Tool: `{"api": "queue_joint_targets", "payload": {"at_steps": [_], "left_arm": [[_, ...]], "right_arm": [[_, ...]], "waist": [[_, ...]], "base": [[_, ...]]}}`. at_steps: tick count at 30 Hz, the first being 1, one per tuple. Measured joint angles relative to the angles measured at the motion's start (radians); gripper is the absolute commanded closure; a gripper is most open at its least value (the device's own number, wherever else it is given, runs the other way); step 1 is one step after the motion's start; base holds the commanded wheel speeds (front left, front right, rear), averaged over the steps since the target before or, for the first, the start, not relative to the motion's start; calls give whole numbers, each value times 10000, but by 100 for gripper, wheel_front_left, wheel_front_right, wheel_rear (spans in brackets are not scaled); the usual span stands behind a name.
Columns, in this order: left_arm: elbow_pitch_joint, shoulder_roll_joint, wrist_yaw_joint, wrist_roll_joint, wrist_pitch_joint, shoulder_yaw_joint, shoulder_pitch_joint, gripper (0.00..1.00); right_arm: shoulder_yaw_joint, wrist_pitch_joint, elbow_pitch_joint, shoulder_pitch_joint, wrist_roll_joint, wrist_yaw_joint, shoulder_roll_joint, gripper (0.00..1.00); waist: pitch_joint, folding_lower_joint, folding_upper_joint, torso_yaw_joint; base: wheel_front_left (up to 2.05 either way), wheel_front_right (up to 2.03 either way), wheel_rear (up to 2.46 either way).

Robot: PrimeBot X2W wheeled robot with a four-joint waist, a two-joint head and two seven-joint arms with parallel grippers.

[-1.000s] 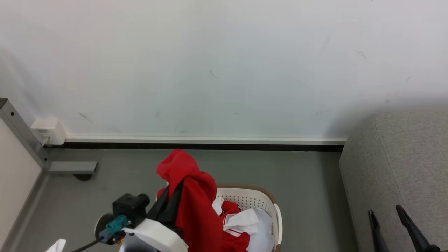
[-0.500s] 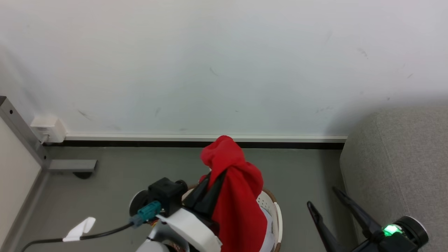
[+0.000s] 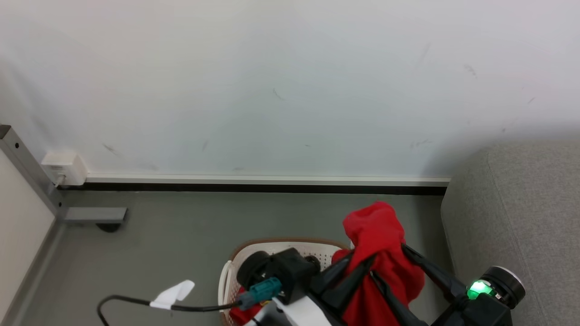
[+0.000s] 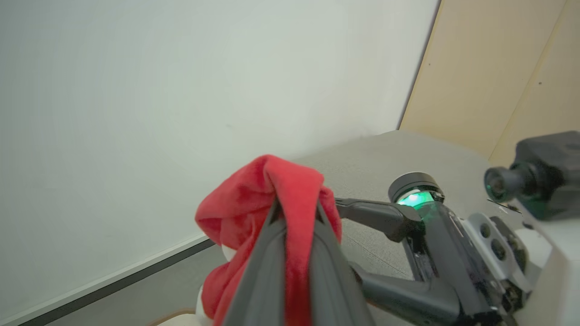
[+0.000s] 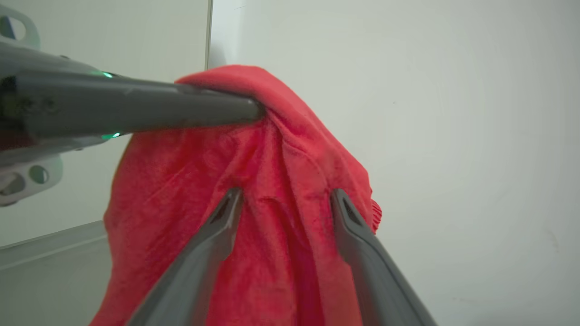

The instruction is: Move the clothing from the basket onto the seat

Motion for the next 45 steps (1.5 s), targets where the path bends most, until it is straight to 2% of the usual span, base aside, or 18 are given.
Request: {"api": "queue_joint_targets", "payload": {"at_steps": [5,6,8,9,14,16,17,19,29,36,45], "left_arm": [[-151,-96,-209,-56,167,-337,5,100],[-190,-105,-236,-84,174,-393,5,100],[-240,-121,-297,-180,232,-483,5,100],[-255,-127,-299,-245,253,-499,5,100],[-263,-117,-303,-322,276,-539,12,100],[-219,-102,-297,-322,234,-525,13,58],[-184,-90,-295,-322,188,-510,16,58],[-48,-46,-278,-322,56,-428,18,0],[1041,10,-291,-309,-1104,-280,105,0],[1735,-240,-334,-238,-1689,-554,43,0],[2305,-410,-389,-203,-1894,-811,-157,0]], "right_arm": [[362,0,362,-15,362,2,-92,0],[439,0,466,-19,466,0,-98,7],[523,0,639,-24,740,2,-92,97],[518,0,702,-40,825,0,-84,100],[339,0,817,-139,1051,2,10,100],[265,0,825,-140,1218,2,17,100],[226,0,821,-140,1315,2,13,100],[102,0,788,-140,1457,2,0,100],[-1361,2,487,35,1672,0,-219,100],[-2272,2,232,415,1618,0,-380,100],[-3010,2,58,862,1599,0,-397,100]], "waist": [[8,0,0,-5],[7,0,0,-5],[9,0,0,-9],[11,0,0,-15],[44,0,0,-88],[62,0,0,-137],[71,0,0,-167],[96,0,0,-249],[259,0,0,-1102],[437,0,0,-2171],[686,0,0,-3676]], "base": [[0,0,0],[0,0,0],[0,0,0],[0,0,0],[0,0,0],[0,0,0],[0,0,0],[0,0,0],[0,0,0],[0,0,0],[0,0,0]]}}
